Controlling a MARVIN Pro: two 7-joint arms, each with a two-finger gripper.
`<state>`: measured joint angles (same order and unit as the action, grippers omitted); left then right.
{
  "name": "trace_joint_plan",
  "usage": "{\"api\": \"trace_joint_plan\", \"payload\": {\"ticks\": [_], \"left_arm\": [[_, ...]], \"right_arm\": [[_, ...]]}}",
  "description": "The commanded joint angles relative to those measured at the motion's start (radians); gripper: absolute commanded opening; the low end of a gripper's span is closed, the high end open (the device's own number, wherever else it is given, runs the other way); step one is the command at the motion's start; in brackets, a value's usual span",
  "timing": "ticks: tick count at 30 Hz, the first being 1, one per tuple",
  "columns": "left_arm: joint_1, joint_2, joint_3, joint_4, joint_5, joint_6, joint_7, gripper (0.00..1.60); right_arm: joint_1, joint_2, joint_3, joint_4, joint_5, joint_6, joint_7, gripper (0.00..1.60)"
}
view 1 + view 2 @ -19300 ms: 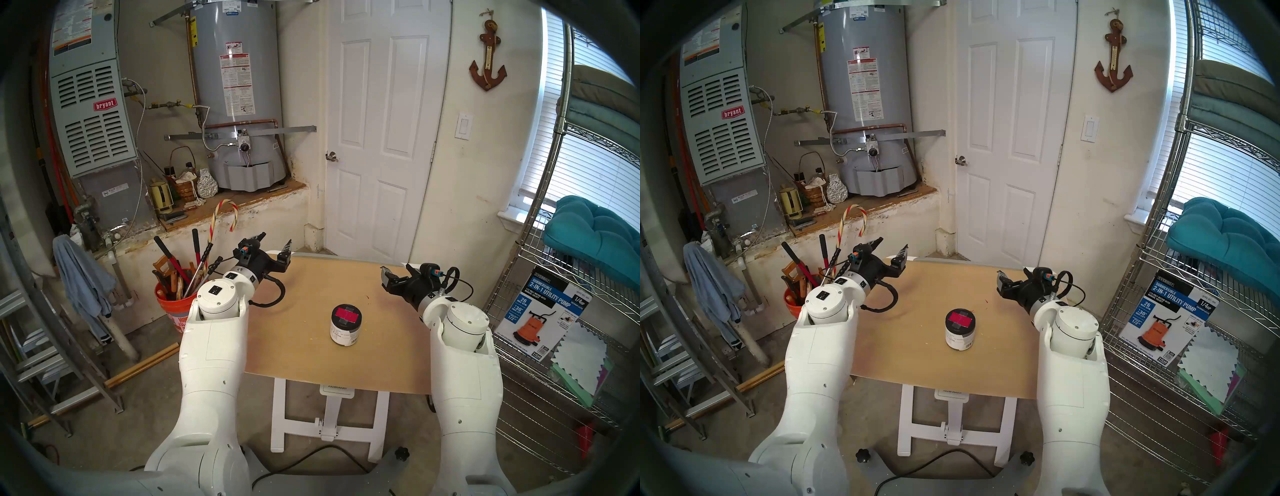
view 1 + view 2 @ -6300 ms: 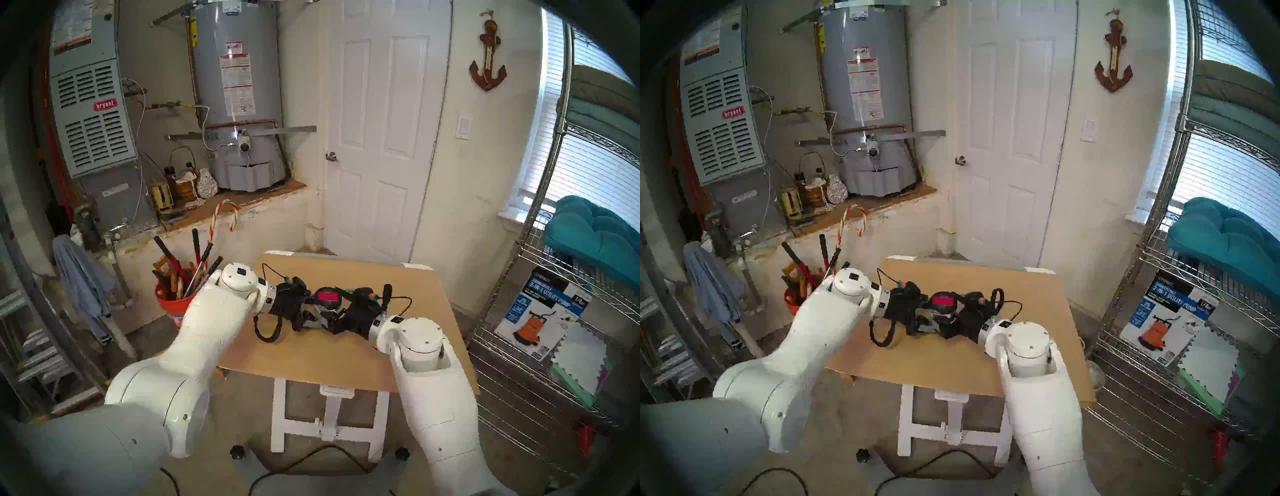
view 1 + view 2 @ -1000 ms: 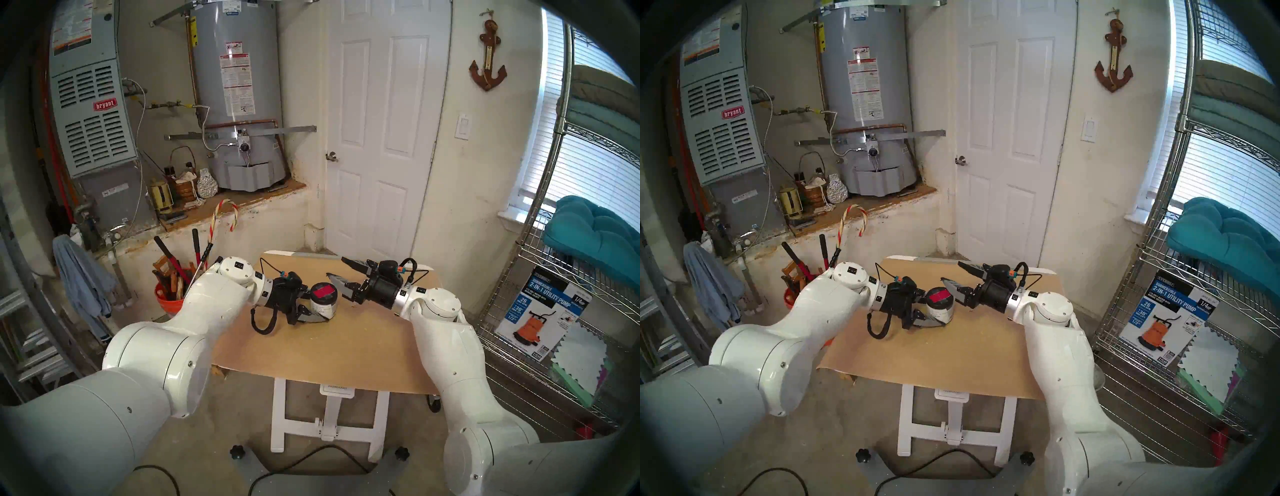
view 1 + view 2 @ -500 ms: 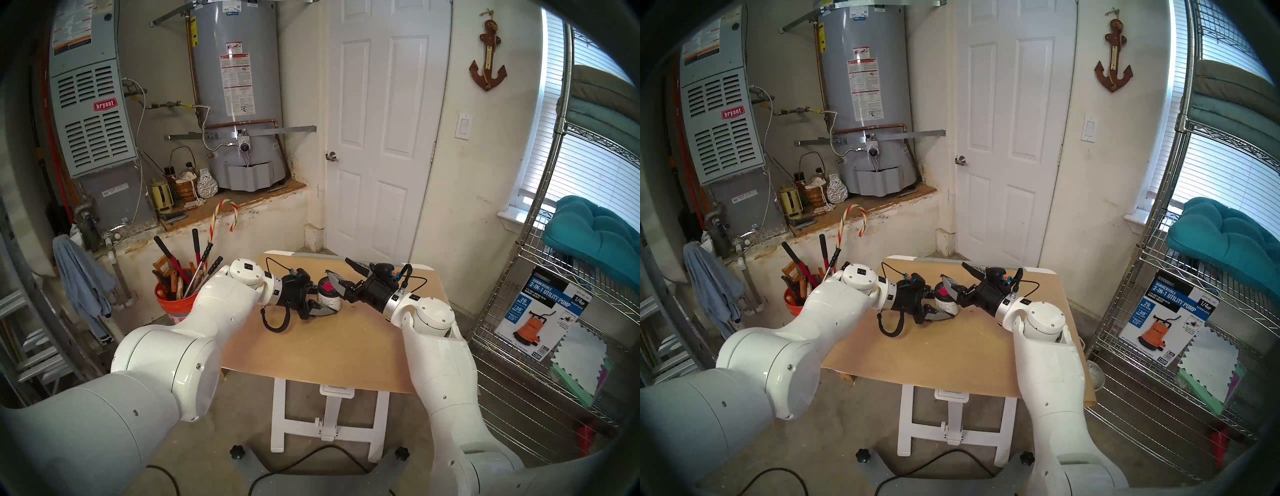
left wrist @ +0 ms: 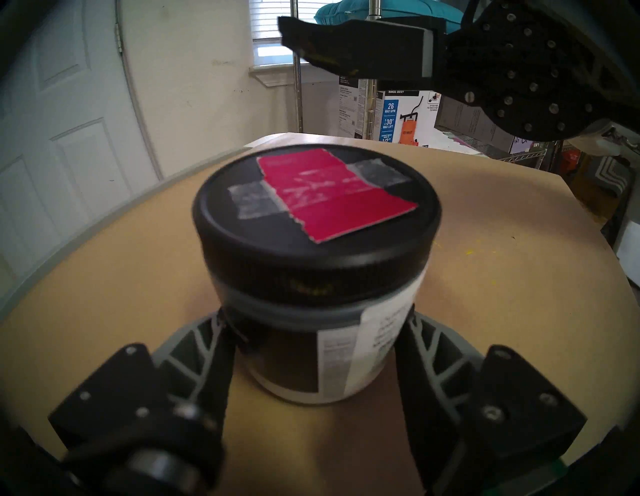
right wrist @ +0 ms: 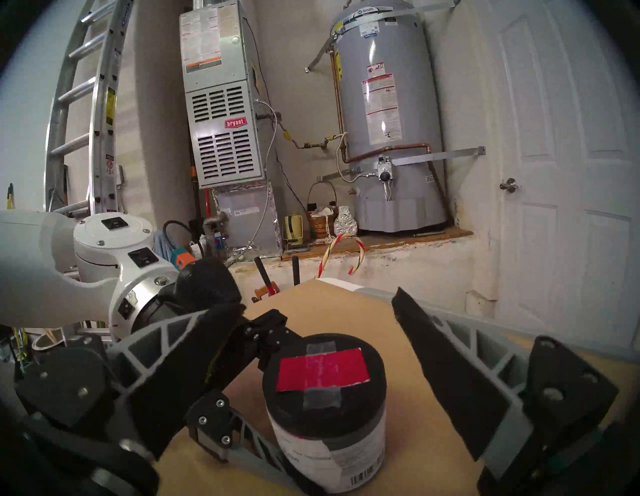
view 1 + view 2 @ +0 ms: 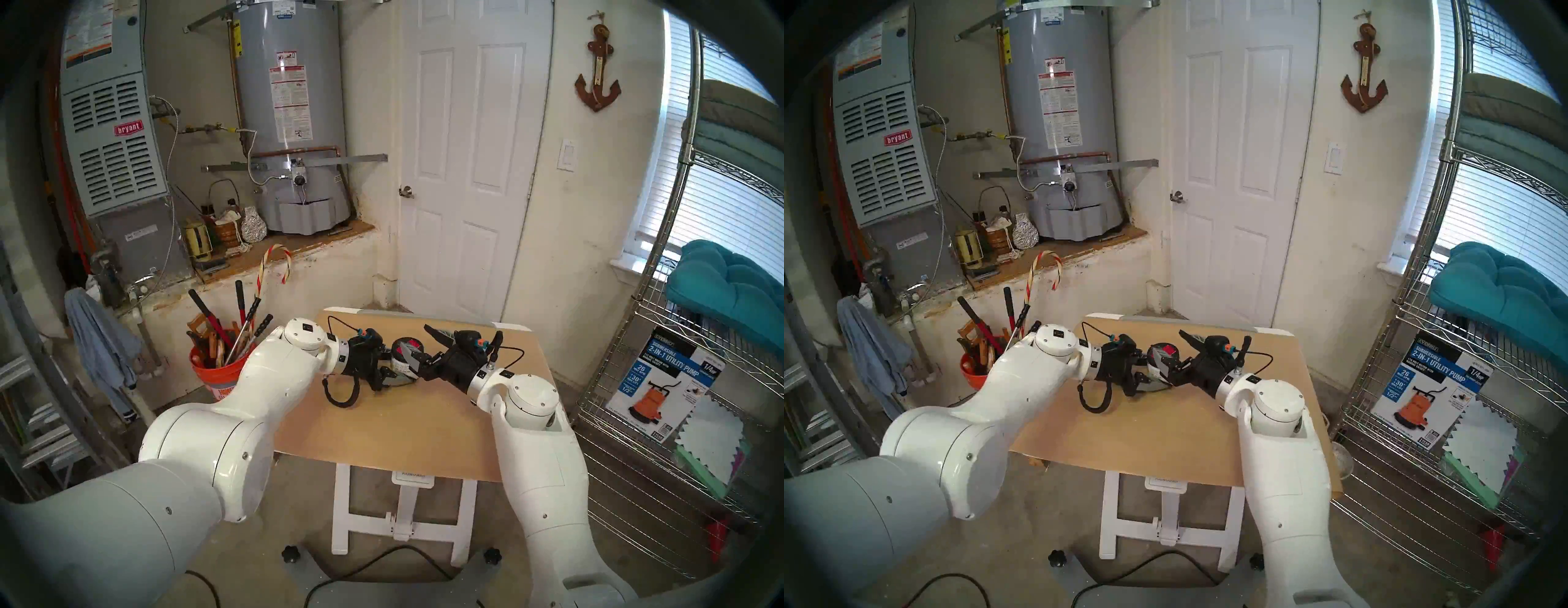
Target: Open paint jar
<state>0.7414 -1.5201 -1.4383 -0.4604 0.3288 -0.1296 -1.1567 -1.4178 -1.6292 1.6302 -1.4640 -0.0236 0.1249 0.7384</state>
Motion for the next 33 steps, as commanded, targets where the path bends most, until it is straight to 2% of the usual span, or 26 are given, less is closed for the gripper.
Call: {"api": "trace_joint_plan", "payload": {"ticks": [1,5,13,33], "left_arm": [[0.002,0.005,0.000,-0.040,0.001,0.008,-0.001,0.00],[0.006,0.007,0.000,-0.049,0.001,0.013,-0.003,0.00],[0.008,0.009,0.001,-0.056,0.001,0.018,-0.005,0.00],[0.010,0.013,-0.003,-0.060,-0.004,0.015,-0.023,0.00]], "right_arm": [[-0.074,0.016,-0.079,-0.119,0.037,0.039,-0.114,1.60],[-0.109,0.024,-0.122,-0.149,0.049,0.048,-0.171,1.60],[-0.117,0.026,-0.149,-0.135,0.056,0.031,-0.246,1.60],[-0.087,0.022,-0.191,-0.052,0.065,-0.010,-0.303,1.60]]}}
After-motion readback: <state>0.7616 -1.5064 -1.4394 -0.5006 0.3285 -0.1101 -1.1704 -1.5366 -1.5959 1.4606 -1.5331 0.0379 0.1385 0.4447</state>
